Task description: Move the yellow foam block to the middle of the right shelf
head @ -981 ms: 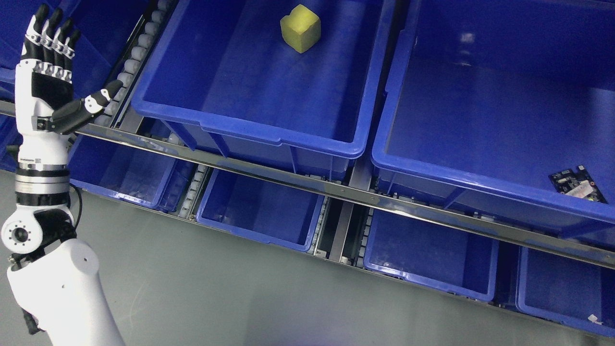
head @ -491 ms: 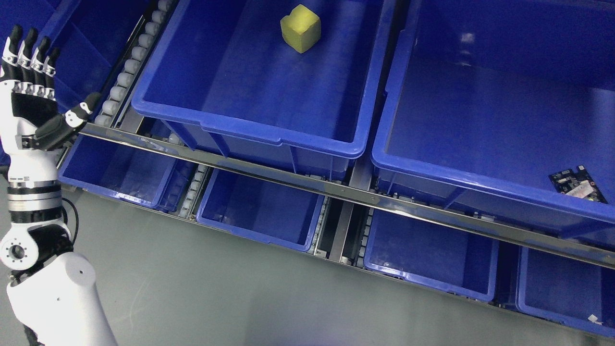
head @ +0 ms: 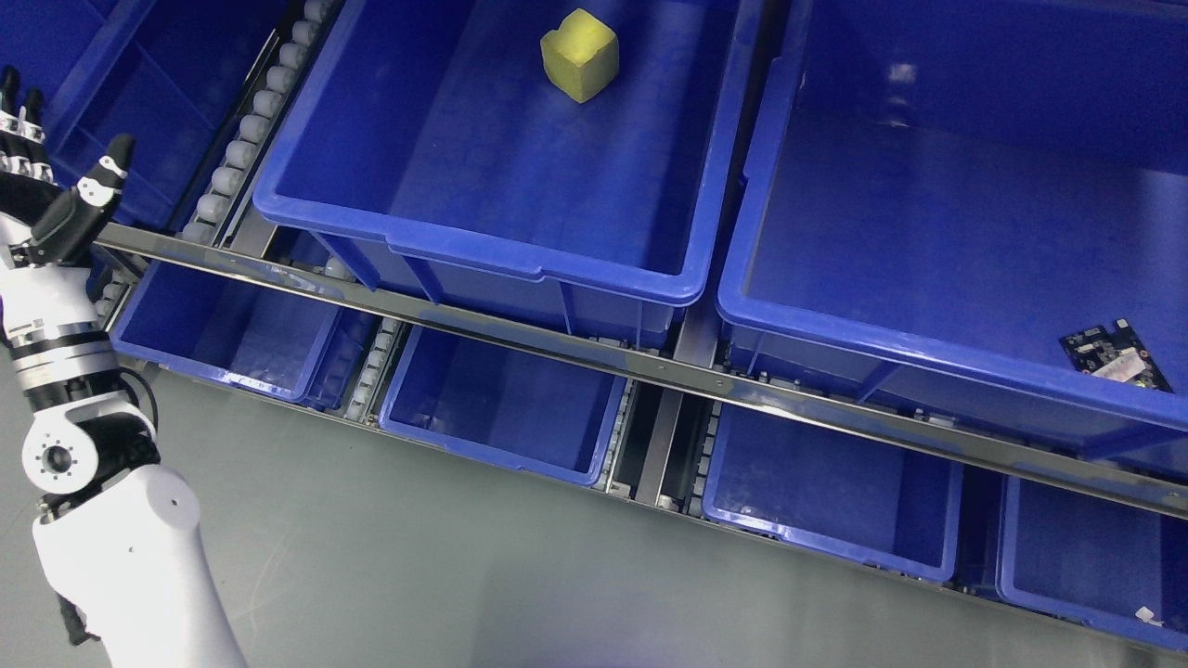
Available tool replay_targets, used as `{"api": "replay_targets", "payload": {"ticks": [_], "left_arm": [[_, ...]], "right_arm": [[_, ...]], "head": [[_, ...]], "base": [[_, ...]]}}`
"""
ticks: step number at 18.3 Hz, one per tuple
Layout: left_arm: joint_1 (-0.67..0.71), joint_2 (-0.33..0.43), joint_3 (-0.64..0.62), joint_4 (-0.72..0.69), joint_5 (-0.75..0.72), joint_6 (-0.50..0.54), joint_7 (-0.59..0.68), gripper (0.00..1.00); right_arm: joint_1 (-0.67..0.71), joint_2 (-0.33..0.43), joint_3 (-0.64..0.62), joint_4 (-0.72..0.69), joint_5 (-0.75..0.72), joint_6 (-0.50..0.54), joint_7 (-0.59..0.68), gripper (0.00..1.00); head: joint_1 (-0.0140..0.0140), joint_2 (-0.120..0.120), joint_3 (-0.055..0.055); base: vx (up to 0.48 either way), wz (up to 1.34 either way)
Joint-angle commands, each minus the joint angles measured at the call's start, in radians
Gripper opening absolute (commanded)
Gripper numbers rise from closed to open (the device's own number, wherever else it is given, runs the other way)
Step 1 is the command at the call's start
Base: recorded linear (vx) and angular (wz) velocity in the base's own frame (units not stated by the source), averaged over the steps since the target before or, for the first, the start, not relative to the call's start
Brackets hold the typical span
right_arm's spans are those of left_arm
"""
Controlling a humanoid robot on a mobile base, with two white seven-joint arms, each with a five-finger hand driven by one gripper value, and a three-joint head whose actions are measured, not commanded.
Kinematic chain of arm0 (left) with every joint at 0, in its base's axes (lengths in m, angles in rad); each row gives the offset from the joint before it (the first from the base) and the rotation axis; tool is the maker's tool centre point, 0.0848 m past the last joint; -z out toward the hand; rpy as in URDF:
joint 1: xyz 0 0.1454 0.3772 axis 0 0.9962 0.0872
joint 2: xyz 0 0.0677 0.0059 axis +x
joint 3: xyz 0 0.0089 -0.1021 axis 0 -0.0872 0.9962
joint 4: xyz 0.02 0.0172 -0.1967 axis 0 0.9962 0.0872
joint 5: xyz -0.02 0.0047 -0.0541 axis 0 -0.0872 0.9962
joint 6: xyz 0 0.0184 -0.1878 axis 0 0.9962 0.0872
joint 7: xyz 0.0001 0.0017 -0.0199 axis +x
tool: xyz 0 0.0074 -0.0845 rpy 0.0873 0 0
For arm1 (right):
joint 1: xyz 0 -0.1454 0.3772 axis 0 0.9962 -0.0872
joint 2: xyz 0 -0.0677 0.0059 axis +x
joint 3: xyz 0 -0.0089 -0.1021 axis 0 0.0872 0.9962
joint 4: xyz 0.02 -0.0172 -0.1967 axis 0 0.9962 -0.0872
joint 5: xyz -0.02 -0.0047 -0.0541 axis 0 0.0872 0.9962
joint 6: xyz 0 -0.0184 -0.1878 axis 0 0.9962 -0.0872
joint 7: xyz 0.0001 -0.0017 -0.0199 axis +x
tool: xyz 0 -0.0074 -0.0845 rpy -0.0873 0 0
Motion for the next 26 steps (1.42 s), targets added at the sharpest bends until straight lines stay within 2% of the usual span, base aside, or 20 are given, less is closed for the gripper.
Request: {"api": "replay_targets", "payload": {"ticks": [1, 2, 4, 7, 10, 15, 20, 26], "left_arm": [[-0.01, 0.017, -0.221, 0.041, -0.025, -0.097, 0.037, 1.0], [-0.006, 0.017, -0.253, 0.043, -0.026, -0.134, 0.039, 1.0], [0.008, 0.017, -0.301, 0.041, -0.026, -0.135, 0.039, 1.0], [0.01, 0.017, -0.307, 0.038, -0.005, -0.133, 0.056, 1.0], [0.014, 0.017, -0.338, 0.029, 0.058, -0.133, 0.143, 1.0], [0.12, 0.017, -0.432, -0.13, 0.072, -0.13, 0.281, 1.0], [0.197, 0.017, -0.427, -0.276, 0.075, 0.032, 0.243, 1.0], [0.225, 0.017, -0.394, -0.295, 0.096, 0.056, 0.241, 1.0]], "right_arm": [[0.002, -0.017, 0.0, -0.017, 0.003, 0.001, 0.0, 1.0], [0.002, -0.017, 0.0, -0.017, 0.003, 0.001, 0.0, 1.0], [0.002, -0.017, 0.0, -0.017, 0.003, 0.001, 0.0, 1.0], [0.002, -0.017, 0.0, -0.017, 0.003, 0.001, 0.0, 1.0], [0.002, -0.017, 0.0, -0.017, 0.003, 0.001, 0.0, 1.0], [0.002, -0.017, 0.0, -0.017, 0.003, 0.001, 0.0, 1.0], [0.002, -0.017, 0.0, -0.017, 0.003, 0.001, 0.0, 1.0], [0.002, -0.017, 0.0, -0.017, 0.003, 0.001, 0.0, 1.0]], "head": [[0.0, 0.0, 0.0], [0.0, 0.0, 0.0], [0.0, 0.0, 0.0], [0.0, 0.0, 0.0], [0.0, 0.0, 0.0], [0.0, 0.0, 0.0], [0.0, 0.0, 0.0], [0.0, 0.0, 0.0]], "base": [[0.0, 0.0], [0.001, 0.02], [0.001, 0.0], [0.0, -0.01], [0.0, 0.0], [0.0, 0.0], [0.0, 0.0], [0.0, 0.0]]}}
